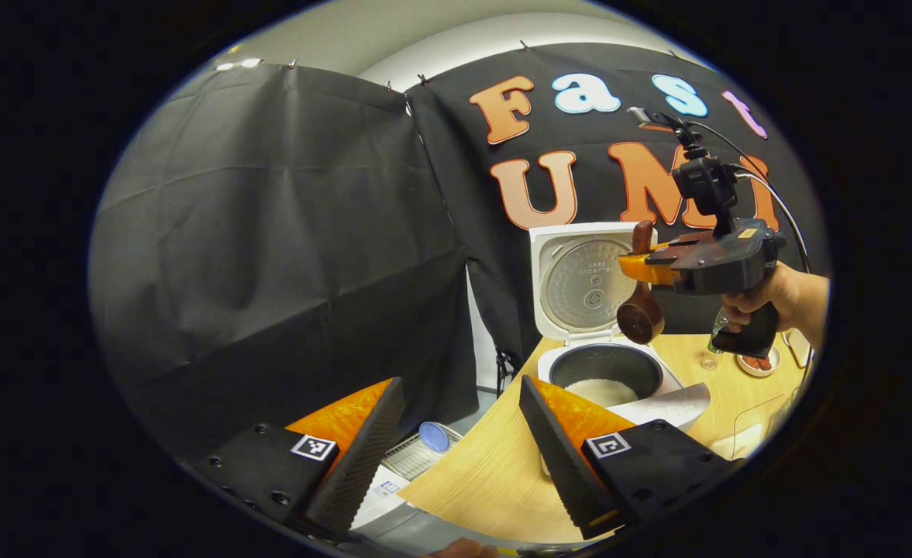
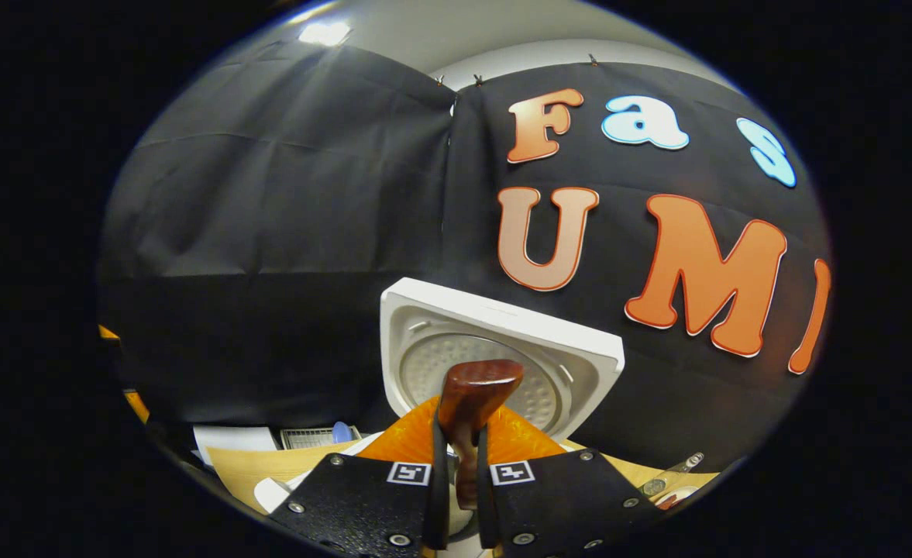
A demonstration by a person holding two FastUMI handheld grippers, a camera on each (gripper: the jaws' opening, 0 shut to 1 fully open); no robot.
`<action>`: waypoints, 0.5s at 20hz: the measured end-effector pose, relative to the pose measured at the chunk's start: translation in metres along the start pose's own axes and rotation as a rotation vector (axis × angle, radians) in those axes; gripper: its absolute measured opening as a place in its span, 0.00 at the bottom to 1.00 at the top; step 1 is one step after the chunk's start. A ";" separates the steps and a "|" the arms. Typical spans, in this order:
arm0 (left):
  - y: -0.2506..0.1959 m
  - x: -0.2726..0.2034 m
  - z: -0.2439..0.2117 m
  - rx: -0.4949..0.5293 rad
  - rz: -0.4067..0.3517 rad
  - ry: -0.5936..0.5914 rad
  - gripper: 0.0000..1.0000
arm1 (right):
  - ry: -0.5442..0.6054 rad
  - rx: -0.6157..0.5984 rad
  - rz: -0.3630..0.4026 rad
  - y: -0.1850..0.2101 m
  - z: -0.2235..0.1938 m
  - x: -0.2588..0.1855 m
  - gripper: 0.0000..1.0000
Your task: Close the left gripper, press the button to open the rice cooker; take a wooden spoon from the chopstick holder with the right hand, scoop a spoonful of rice and pour it into the rice cooker, then put the wooden spoon back into the chopstick holder.
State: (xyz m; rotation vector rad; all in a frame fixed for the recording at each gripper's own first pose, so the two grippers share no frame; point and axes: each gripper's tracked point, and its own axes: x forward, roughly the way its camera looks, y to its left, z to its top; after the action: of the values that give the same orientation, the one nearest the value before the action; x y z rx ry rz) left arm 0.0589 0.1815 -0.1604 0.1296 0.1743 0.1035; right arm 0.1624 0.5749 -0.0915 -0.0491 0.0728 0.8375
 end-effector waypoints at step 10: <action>-0.025 -0.021 0.013 -0.036 -0.020 -0.038 1.00 | 0.004 0.334 0.008 -0.054 0.012 -0.075 0.14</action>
State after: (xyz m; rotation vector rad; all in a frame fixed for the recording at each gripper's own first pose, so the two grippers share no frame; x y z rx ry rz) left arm 0.0427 0.1532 -0.1478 0.0939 0.1352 0.0846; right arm 0.1530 0.4842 -0.0722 0.2639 0.2155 0.8243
